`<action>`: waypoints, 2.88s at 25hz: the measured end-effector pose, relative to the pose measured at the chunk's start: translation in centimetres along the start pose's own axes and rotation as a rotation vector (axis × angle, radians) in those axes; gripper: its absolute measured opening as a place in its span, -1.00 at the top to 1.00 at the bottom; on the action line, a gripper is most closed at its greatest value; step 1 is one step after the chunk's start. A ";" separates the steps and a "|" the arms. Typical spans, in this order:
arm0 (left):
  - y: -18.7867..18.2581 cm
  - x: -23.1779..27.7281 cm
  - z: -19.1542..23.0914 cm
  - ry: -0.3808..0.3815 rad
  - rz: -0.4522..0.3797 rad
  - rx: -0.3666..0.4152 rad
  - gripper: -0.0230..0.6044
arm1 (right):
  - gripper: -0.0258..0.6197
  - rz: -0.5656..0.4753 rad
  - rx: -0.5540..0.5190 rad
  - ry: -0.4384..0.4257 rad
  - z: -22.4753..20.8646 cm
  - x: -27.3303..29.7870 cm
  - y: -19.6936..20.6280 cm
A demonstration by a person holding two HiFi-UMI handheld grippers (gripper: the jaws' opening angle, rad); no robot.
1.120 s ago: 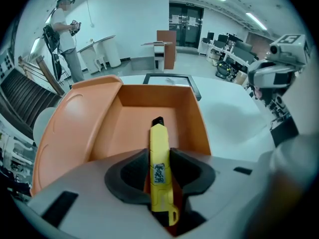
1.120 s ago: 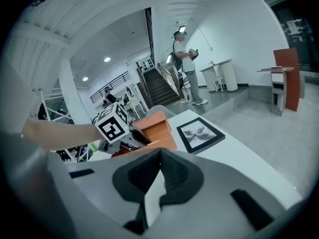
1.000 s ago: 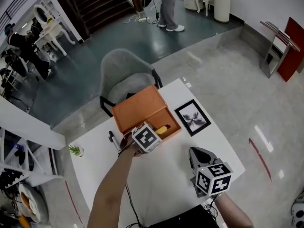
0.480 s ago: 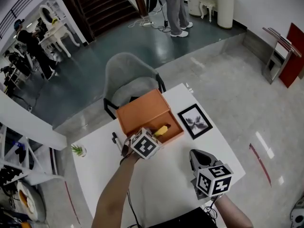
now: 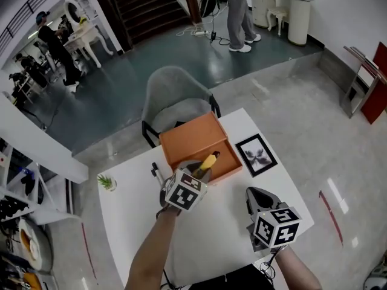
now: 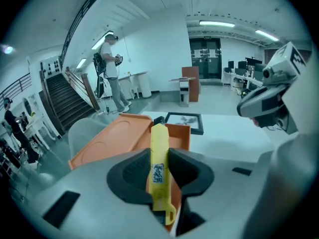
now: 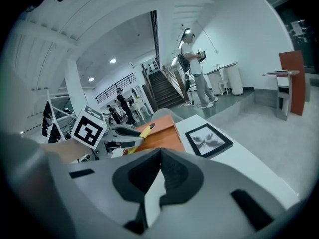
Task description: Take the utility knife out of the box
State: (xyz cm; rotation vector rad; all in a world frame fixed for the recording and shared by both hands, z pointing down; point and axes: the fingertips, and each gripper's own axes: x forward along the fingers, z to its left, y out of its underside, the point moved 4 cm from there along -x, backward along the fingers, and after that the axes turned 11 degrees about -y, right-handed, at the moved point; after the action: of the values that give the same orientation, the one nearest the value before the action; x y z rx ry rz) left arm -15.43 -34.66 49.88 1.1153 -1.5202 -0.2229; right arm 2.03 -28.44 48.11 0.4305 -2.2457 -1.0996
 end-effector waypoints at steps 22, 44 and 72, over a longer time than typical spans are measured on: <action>3.7 -13.4 4.1 -0.282 -0.280 -0.490 0.57 | 0.92 -0.047 -0.115 -0.095 6.6 0.5 -2.1; 11.5 -24.0 5.6 -0.447 -0.367 -0.681 0.57 | 0.92 -0.057 -0.231 -0.153 14.5 0.5 -1.6; 15.0 -26.4 5.6 -0.488 -0.366 -0.740 0.57 | 0.92 -0.055 -0.340 -0.145 17.9 1.0 -1.2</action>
State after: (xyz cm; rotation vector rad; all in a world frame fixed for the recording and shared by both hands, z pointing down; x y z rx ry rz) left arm -31.43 -9.89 40.80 0.7404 -1.4315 -1.2751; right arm -10.13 -18.95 38.91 0.2783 -2.1192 -1.5510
